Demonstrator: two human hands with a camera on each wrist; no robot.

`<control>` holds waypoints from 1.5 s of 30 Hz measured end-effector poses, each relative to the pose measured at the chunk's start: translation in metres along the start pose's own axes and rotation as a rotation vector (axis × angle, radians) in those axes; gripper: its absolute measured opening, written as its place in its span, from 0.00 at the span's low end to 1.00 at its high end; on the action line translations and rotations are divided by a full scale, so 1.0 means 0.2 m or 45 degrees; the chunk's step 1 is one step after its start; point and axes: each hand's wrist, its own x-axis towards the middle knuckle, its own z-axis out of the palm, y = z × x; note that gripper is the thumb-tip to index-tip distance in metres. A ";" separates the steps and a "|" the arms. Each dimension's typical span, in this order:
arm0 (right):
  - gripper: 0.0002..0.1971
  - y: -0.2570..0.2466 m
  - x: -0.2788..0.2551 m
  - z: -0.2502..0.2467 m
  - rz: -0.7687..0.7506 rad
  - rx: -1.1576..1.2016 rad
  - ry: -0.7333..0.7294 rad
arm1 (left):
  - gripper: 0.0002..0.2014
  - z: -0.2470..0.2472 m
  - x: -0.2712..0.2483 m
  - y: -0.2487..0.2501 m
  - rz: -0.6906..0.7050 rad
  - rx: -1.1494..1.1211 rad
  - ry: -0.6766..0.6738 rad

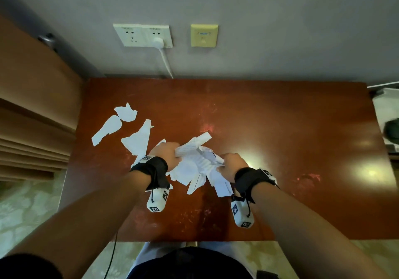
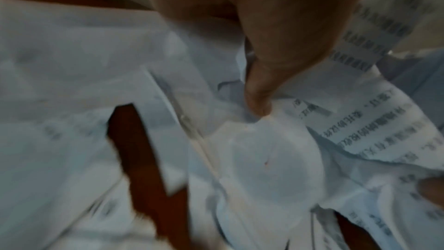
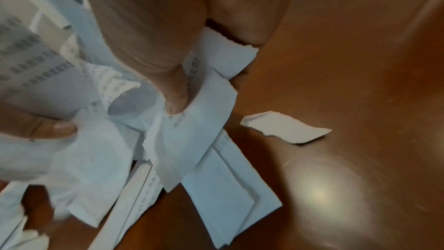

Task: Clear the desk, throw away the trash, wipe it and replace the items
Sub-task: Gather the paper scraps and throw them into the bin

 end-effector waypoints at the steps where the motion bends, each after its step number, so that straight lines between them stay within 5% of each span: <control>1: 0.11 0.01 -0.02 -0.03 0.019 0.016 0.005 | 0.08 -0.03 -0.01 0.01 0.034 -0.008 -0.006; 9: 0.05 0.20 -0.15 -0.15 0.167 0.247 0.126 | 0.16 -0.15 -0.05 0.09 0.108 -0.176 -0.011; 13: 0.13 0.32 -0.17 -0.12 0.276 0.348 0.128 | 0.14 -0.15 -0.07 0.03 0.051 -0.251 -0.031; 20: 0.08 0.27 -0.19 0.00 0.297 0.083 0.139 | 0.13 -0.09 -0.11 -0.14 -0.183 -0.273 -0.012; 23: 0.13 0.23 -0.16 0.11 0.222 -0.119 0.158 | 0.12 -0.04 -0.12 -0.23 -0.263 -0.233 -0.021; 32: 0.19 0.15 -0.15 0.18 0.202 -0.105 0.191 | 0.13 0.06 -0.15 -0.44 -0.462 -0.228 0.014; 36: 0.19 0.12 -0.14 0.19 0.247 -0.145 0.184 | 0.28 0.13 -0.14 -0.42 -0.526 -0.349 0.068; 41: 0.02 0.11 -0.14 0.16 0.271 -0.161 0.140 | 0.18 0.18 -0.13 -0.41 -0.403 -0.134 0.071; 42: 0.06 0.11 -0.13 0.16 0.262 -0.139 0.162 | 0.16 0.18 -0.12 -0.41 -0.381 -0.105 0.062; 45: 0.03 0.05 -0.14 0.13 0.160 -0.106 0.225 | 0.24 0.17 -0.11 -0.43 -0.336 -0.094 0.037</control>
